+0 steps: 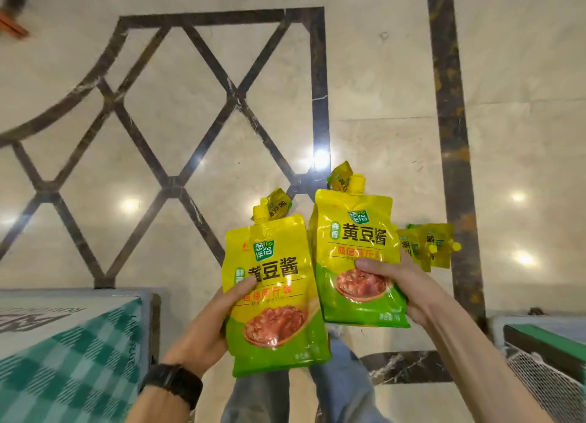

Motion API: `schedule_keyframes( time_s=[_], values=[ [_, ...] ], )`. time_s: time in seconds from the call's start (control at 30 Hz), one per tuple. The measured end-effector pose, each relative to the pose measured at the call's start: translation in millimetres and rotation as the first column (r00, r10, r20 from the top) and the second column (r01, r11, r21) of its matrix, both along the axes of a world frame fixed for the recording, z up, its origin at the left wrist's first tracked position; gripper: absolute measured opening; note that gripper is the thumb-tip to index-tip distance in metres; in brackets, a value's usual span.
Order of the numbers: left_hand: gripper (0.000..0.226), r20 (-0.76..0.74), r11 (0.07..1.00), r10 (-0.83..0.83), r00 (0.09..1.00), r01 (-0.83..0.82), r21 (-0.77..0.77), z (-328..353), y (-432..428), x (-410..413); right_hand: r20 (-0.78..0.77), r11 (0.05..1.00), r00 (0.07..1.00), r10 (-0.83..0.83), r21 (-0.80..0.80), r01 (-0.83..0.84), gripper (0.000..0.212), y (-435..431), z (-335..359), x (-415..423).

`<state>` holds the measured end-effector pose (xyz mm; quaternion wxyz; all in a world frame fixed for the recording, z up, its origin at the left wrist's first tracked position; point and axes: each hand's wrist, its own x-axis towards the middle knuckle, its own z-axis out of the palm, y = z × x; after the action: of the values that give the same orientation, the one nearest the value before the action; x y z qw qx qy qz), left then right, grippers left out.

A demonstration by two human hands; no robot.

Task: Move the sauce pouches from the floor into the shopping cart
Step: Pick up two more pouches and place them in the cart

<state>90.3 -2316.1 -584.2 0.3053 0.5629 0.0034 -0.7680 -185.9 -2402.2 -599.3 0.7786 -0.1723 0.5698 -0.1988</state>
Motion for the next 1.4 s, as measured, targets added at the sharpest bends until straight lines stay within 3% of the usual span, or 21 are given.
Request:
schedule_keyframes(
  time_s=[0.07,0.2,0.37,0.53,0.7,0.87,0.97,1.1,1.27,1.4],
  values=[
    [0.105,0.043,0.998,-0.056,0.997,0.057,-0.027,41,10,-8,-0.003,0.999,0.999,-0.033,-0.031,0.033,0.095,6,38,-11],
    [0.112,0.160,0.995,-0.063,0.985,0.075,-0.073,114,20,-21,-0.032,0.997,0.998,0.059,-0.055,-0.061,0.101,15,121,-27],
    [0.090,0.128,0.981,-0.076,0.989,0.097,-0.168,191,21,-17,-0.060,0.994,0.994,0.094,-0.043,-0.096,0.104,46,210,-33],
    [0.107,0.030,0.947,-0.163,0.986,0.165,-0.276,246,12,6,-0.084,0.993,0.995,-0.045,-0.112,0.036,0.101,94,283,-11],
    [0.069,-0.008,0.897,-0.271,0.962,0.250,-0.364,290,8,31,-0.074,0.954,0.973,-0.217,-0.227,0.196,0.100,135,337,20],
    [0.069,-0.004,0.831,-0.403,0.915,0.364,-0.421,325,0,33,-0.044,0.882,0.933,-0.358,-0.343,0.323,0.099,166,371,30],
    [0.082,0.018,0.757,-0.505,0.863,0.452,-0.471,344,-5,18,-0.024,0.822,0.885,-0.464,-0.383,0.421,0.104,189,382,24],
    [0.066,0.068,0.641,-0.632,0.772,0.570,-0.515,369,-8,-22,0.049,0.722,0.794,-0.606,-0.385,0.575,0.102,233,395,8],
    [0.081,0.115,0.470,-0.791,0.601,0.718,-0.514,386,13,-99,0.063,0.564,0.626,-0.778,-0.370,0.738,0.111,310,400,-28],
    [0.081,0.134,0.298,-0.900,0.415,0.810,-0.506,388,60,-178,0.078,0.400,0.454,-0.887,-0.361,0.843,0.099,397,401,-59]
  ],
)
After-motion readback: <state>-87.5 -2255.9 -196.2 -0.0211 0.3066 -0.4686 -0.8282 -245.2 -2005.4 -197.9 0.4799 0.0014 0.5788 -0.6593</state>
